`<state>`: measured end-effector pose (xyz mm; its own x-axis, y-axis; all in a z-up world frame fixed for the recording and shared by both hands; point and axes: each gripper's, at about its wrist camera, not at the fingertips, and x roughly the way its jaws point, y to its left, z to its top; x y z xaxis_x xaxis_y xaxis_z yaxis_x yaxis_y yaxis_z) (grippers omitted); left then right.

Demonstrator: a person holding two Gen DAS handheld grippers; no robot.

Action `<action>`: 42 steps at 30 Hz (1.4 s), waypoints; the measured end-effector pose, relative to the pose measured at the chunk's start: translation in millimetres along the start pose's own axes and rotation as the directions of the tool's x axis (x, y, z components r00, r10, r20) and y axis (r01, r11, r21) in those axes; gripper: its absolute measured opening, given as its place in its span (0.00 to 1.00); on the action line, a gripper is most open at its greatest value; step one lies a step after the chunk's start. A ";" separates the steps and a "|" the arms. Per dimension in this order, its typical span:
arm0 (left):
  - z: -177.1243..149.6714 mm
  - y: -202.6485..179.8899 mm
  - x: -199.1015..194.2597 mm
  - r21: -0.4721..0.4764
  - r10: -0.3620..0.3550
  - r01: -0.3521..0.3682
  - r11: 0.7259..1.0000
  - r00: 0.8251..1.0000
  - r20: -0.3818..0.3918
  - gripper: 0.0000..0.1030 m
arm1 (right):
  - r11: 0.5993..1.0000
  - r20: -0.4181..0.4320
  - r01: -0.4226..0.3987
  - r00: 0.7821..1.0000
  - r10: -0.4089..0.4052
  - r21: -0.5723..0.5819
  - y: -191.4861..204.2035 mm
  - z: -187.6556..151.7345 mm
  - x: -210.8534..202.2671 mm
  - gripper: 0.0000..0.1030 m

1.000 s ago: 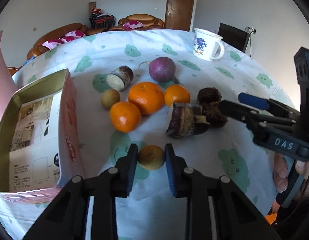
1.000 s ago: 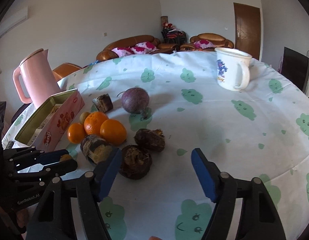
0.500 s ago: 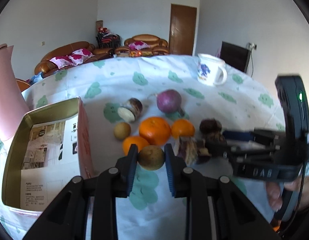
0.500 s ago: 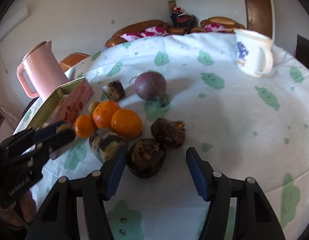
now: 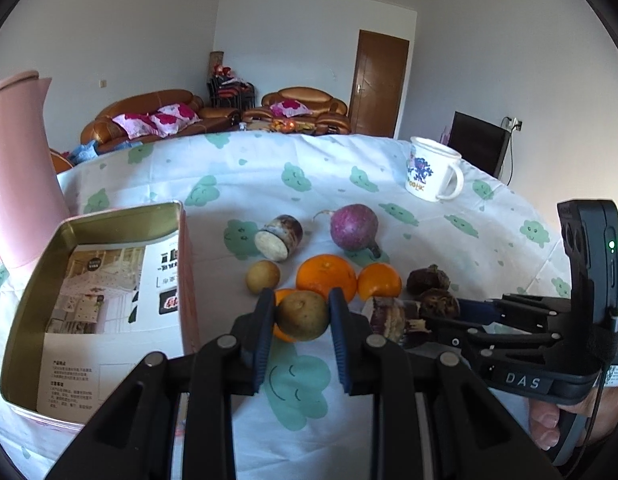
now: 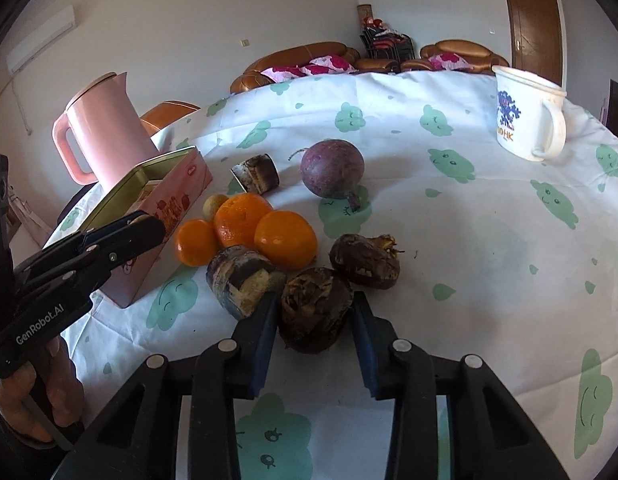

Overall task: Organize fruits
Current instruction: 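Grasp the brown hairy taro with the right tool and lift it while the left tool holds the fruit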

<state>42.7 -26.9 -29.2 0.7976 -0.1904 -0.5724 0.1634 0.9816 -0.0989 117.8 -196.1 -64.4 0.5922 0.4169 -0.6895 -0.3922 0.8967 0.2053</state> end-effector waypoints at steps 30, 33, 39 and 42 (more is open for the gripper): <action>-1.7 1.3 -17.3 -0.001 0.025 -0.025 1.000 0.995 0.096 0.27 | 0.995 0.204 0.035 0.979 -0.016 -0.089 16.6 -7.7 -35.5 0.37; -2.5 2.4 -20.5 -0.005 0.030 -0.030 1.000 0.993 0.113 0.27 | 0.995 0.215 0.040 0.976 -0.019 -0.096 17.9 -8.7 -37.3 0.37; -3.8 1.4 -26.5 -0.003 0.049 -0.049 0.999 0.988 0.144 0.27 | 0.994 0.237 0.040 0.971 -0.015 -0.101 18.0 -9.2 -41.1 0.37; -3.8 0.3 -28.2 0.002 0.056 -0.057 0.998 0.986 0.154 0.27 | 0.993 0.245 0.043 0.969 -0.016 -0.106 19.5 -9.4 -42.2 0.37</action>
<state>18.0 -21.2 -16.2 0.8853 -0.1349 -0.4450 0.1188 0.9908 -0.0641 78.5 -197.6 -37.8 0.7526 0.4266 -0.5016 -0.4391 0.8928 0.1005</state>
